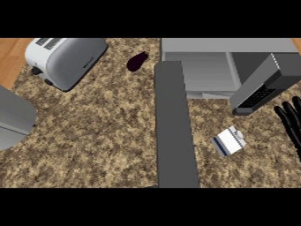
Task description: Pick up the milk, place it into the microwave and close the microwave
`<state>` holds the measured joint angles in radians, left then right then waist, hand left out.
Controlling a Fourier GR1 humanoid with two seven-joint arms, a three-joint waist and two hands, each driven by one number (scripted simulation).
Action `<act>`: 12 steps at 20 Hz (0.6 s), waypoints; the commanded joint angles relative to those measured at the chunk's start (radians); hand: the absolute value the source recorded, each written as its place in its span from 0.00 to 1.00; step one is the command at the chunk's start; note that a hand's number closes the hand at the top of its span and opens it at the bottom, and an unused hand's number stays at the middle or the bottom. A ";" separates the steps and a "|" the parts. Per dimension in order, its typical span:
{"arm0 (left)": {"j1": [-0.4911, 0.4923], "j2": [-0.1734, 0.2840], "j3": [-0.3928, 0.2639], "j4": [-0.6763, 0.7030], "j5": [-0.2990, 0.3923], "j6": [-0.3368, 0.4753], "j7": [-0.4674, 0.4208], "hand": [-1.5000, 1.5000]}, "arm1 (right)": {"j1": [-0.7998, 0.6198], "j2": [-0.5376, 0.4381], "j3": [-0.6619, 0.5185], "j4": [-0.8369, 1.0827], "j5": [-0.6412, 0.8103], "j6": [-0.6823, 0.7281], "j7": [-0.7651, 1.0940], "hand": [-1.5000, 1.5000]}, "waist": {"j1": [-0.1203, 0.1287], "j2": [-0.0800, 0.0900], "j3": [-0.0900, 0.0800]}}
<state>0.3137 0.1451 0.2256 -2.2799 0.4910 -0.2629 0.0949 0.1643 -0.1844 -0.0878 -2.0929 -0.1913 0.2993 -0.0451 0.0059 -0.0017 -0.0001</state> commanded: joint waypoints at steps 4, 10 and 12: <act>0.094 -0.031 0.060 -0.045 0.043 -0.084 -0.025 0.00 | 0.026 0.038 -0.018 0.207 0.122 0.007 -0.165 0.00 | 0.001 0.001 0.000; 0.143 -0.007 0.126 -0.087 0.163 -0.125 0.034 0.00 | -0.022 0.037 -0.064 0.407 0.194 -0.035 -0.264 0.00 | 0.004 0.001 0.001; 0.180 -0.027 0.152 -0.102 0.135 -0.151 0.003 0.00 | -0.028 0.028 -0.090 0.503 0.210 -0.038 -0.336 0.00 | 0.007 0.001 0.001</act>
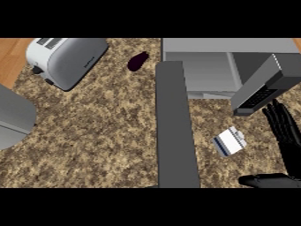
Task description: Pick up the milk, place it into the microwave and close the microwave
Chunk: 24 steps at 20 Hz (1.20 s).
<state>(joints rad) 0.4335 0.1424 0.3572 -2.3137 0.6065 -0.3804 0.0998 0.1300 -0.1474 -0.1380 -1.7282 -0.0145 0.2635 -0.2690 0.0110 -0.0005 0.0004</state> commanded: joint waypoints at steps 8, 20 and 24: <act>0.107 0.016 0.119 -0.080 0.171 -0.085 0.036 0.00 | -0.064 -0.045 -0.074 0.469 0.122 -0.035 -0.294 0.00 | 0.004 0.000 0.001; 0.128 -0.058 0.149 -0.066 0.162 -0.165 0.014 0.00 | -0.338 -0.096 -0.093 1.120 0.275 -0.152 -0.663 0.00 | 0.012 0.003 0.002; 0.129 -0.088 0.133 -0.050 0.139 -0.193 0.015 0.00 | -0.395 -0.074 -0.097 1.298 0.303 -0.202 -0.816 0.00 | 0.014 0.005 0.002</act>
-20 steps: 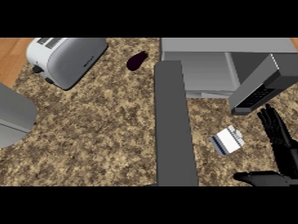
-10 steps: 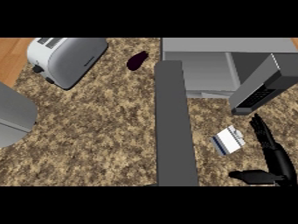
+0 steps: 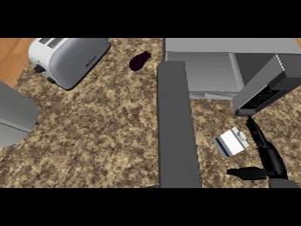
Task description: Pick up the milk, place it into the microwave and close the microwave
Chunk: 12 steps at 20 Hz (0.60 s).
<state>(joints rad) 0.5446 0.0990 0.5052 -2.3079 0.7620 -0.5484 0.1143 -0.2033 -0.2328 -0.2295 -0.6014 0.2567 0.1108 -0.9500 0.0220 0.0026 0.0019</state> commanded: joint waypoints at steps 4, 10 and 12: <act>-0.013 0.018 0.040 -0.001 0.047 -0.050 -0.004 0.00 | -0.140 -0.026 -0.031 0.295 0.028 -0.025 -0.181 0.00 | 0.008 0.004 0.002; 0.046 -0.039 0.015 -0.100 0.034 -0.034 0.021 0.00 | -0.192 0.002 -0.048 0.345 -0.001 0.027 -0.175 0.00 | 0.012 0.005 0.002; 0.031 0.008 0.045 -0.043 0.075 -0.046 0.030 0.00 | -0.194 0.016 -0.051 0.370 -0.006 0.050 -0.184 1.00 | 0.009 0.005 0.002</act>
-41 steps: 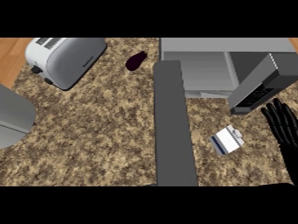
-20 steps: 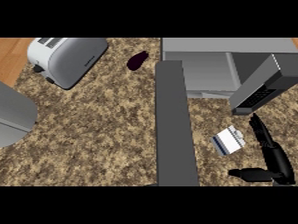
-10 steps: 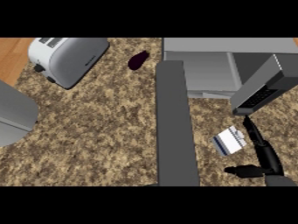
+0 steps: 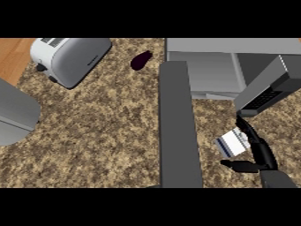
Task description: Pick up the milk, place it into the microwave and close the microwave
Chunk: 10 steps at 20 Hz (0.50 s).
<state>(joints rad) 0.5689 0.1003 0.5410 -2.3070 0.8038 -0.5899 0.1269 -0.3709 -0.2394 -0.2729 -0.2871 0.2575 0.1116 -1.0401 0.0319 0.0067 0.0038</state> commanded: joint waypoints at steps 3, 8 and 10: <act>0.029 -0.041 -0.017 -0.050 0.015 -0.038 -0.002 0.00 | -0.006 -0.016 -0.008 0.064 -0.016 0.138 -0.132 1.00 | 0.001 0.001 0.001; 0.013 -0.021 0.003 -0.034 0.022 -0.029 0.011 0.00 | -0.042 0.028 0.029 0.071 0.023 0.073 -0.147 1.00 | 0.004 0.003 0.001; 0.008 -0.018 0.003 0.000 0.020 -0.060 -0.003 0.00 | -0.027 0.027 0.022 0.045 0.017 0.048 -0.201 1.00 | 0.003 0.003 0.001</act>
<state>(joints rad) 0.5694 0.0856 0.5405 -2.3017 0.8087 -0.6241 0.1260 -0.4174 -0.2171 -0.2547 -0.2467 0.2681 0.1279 -1.0573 0.0352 0.0074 0.0026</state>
